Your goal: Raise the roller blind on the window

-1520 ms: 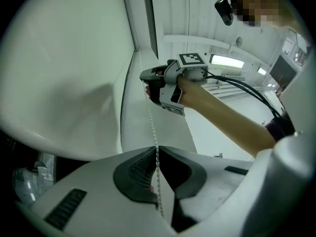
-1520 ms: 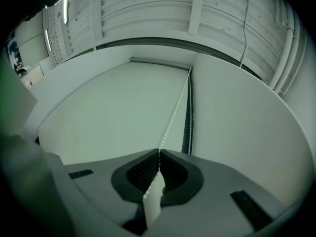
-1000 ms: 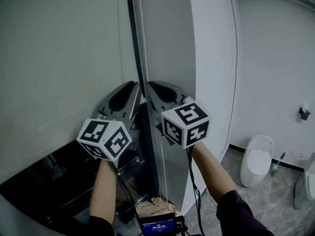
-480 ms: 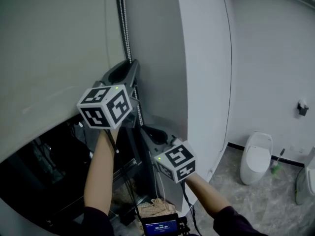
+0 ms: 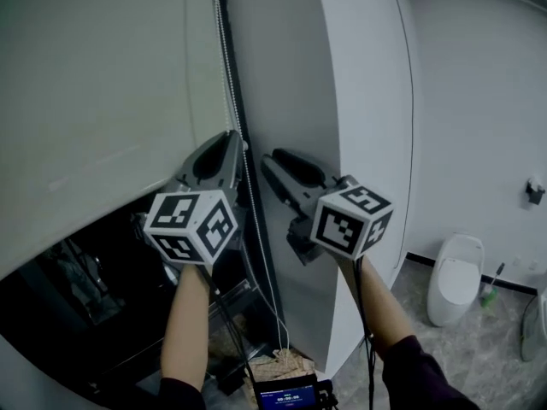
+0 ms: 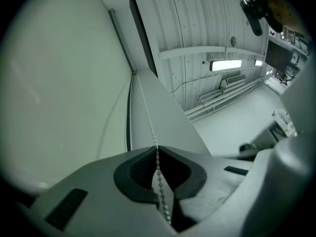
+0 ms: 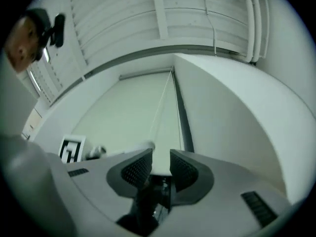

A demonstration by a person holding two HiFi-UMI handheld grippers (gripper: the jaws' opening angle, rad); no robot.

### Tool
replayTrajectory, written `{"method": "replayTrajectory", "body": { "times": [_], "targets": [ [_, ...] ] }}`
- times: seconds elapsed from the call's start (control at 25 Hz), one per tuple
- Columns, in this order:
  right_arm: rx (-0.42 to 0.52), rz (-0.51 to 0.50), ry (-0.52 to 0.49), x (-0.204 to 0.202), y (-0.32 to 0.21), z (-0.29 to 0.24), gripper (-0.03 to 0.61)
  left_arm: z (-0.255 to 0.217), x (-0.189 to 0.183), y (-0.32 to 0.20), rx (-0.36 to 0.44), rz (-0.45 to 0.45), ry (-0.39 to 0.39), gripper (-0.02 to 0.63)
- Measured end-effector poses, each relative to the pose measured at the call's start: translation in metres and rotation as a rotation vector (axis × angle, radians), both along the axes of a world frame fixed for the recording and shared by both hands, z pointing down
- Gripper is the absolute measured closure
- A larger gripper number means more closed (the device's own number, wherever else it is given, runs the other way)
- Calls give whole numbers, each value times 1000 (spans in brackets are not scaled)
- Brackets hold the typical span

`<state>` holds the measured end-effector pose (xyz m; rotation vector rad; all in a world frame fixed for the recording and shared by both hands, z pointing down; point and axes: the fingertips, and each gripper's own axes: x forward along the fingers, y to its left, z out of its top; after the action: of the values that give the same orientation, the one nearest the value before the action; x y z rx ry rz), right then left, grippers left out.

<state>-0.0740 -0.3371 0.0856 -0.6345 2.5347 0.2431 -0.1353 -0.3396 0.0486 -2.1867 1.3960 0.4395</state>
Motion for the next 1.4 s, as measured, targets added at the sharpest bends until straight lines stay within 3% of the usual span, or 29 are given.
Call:
{"method": "replayTrajectory", "body": {
  "times": [0.08,0.24,0.48,0.56,0.72,0.84,0.96,1.2,1.4],
  "targets": [
    [13,-47,-21,2,2,-51,482,16,7,2,-29,11,-7,595],
    [121,16,20,-18,8,-107,482,57,16,13,-54,52,-8,595],
    [143,28,73,-35,15,-100,505,93,30,34,-35,61,-36,595],
    [163,54,82,-37,17,-100,557,94,26,31,-49,77,-27,595],
    [194,140,81,-31,12,-97,561,107,18,30,-79,123,18,594],
    [169,159,85,-28,3,-79,561,110,-5,26,-82,123,109,594],
    [151,191,162,-32,-7,-35,561,88,-14,27,-83,145,152,594],
    [85,186,282,-45,-3,83,561,28,2,22,-25,114,51,592],
    [58,148,267,-46,10,119,561,-15,9,3,-21,77,9,543]
  ]
}}
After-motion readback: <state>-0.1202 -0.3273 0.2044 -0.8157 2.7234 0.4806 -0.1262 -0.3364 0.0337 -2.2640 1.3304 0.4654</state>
